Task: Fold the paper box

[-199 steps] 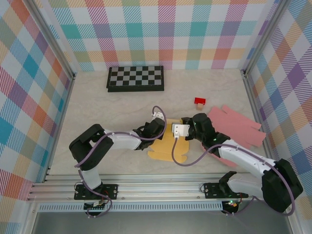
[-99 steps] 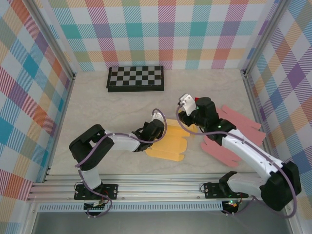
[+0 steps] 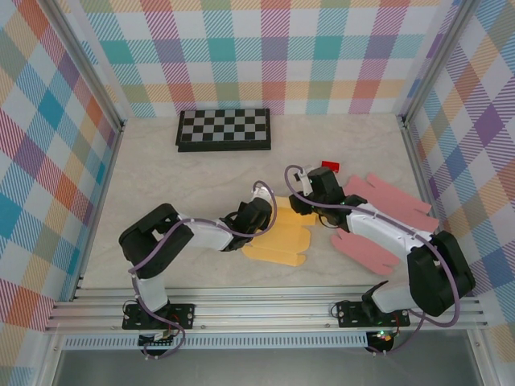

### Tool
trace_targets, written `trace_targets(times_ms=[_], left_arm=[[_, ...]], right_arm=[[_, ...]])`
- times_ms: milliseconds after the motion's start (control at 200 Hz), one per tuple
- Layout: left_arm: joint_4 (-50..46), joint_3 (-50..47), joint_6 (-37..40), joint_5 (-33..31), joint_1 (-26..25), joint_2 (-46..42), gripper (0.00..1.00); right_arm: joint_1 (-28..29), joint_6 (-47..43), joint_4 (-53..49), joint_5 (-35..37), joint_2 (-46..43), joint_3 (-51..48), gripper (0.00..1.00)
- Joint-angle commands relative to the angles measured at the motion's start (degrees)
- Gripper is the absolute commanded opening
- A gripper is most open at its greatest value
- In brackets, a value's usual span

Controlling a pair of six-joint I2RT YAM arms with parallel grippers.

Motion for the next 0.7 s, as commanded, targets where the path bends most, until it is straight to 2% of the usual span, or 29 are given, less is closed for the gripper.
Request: trace_targets(times_ms=[0, 145, 215, 315, 580, 695], left_arm=[[-6.9, 1.0, 1.6, -0.6, 0.4, 2.3, 0.18], [-7.0, 1.0, 0.7, -0.1, 0.6, 1.8, 0.25], [-6.7, -0.1, 0.7, 2.1, 0.6, 0.0, 0.41], [-6.6, -2.4, -0.1, 4.1, 0.7, -4.1, 0.50], [-7.1, -10.6, -7.1, 5.8, 0.9, -16.8, 0.55], [-3.9, -13.1, -8.3, 6.9, 1.6, -18.7, 0.56]], right_arm=[[0.3, 2.9, 0.5, 2.4, 0.6, -1.8, 0.39], [0.7, 4.8, 0.5, 5.3, 0.9, -3.0, 0.38], [0.9, 5.3, 0.3, 6.3, 0.8, -3.3, 0.38], [1.3, 5.7, 0.0, 8.1, 0.6, -3.3, 0.38], [2.4, 5.1, -0.2, 10.8, -0.4, -3.8, 0.38], [2.8, 5.0, -0.5, 11.0, -0.6, -3.4, 0.38]])
